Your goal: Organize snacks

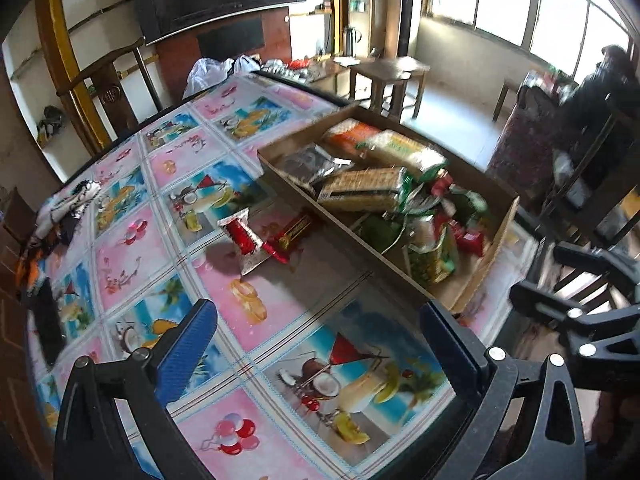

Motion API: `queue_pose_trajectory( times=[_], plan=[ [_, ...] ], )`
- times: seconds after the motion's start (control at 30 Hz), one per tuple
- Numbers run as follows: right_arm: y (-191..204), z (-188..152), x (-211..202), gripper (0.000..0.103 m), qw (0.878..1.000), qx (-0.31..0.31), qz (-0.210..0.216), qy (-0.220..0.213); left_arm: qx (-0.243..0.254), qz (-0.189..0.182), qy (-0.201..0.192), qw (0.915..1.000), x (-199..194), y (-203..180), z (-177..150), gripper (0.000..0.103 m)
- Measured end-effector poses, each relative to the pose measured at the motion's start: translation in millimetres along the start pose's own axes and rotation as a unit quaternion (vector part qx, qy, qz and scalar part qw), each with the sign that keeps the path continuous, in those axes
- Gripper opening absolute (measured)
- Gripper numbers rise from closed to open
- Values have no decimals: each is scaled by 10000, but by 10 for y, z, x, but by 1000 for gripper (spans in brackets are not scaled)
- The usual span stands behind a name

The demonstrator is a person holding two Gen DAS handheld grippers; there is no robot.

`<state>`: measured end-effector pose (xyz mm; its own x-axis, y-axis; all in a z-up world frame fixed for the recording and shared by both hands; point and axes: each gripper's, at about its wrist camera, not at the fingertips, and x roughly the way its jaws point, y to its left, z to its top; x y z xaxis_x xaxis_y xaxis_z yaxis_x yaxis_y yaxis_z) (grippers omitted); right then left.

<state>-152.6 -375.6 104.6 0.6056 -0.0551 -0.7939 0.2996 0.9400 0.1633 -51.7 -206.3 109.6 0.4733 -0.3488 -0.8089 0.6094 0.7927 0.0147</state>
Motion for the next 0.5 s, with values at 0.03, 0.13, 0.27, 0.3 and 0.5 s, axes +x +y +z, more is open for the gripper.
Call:
queue_pose_trajectory(
  times=[0.03, 0.13, 0.27, 0.3, 0.5],
  plan=[
    [10, -12, -16, 92, 10000, -8, -8, -12, 30, 78, 1, 10000, -4, -9, 7, 101],
    [11, -37, -41, 92, 10000, 16, 1, -39, 188, 382, 16, 9991, -11, -51, -2, 101],
    [9, -62, -47, 92, 10000, 59, 13, -41, 248, 357, 147, 9989, 10, -77, -20, 101],
    [7, -69, -50, 92, 10000, 67, 19, -43, 239, 322, 167, 9991, 9, -73, -24, 101],
    [0, -105, -59, 92, 9999, 92, 36, -23, 441, 460, 368, 9973, 51, -143, -66, 101]
  ],
)
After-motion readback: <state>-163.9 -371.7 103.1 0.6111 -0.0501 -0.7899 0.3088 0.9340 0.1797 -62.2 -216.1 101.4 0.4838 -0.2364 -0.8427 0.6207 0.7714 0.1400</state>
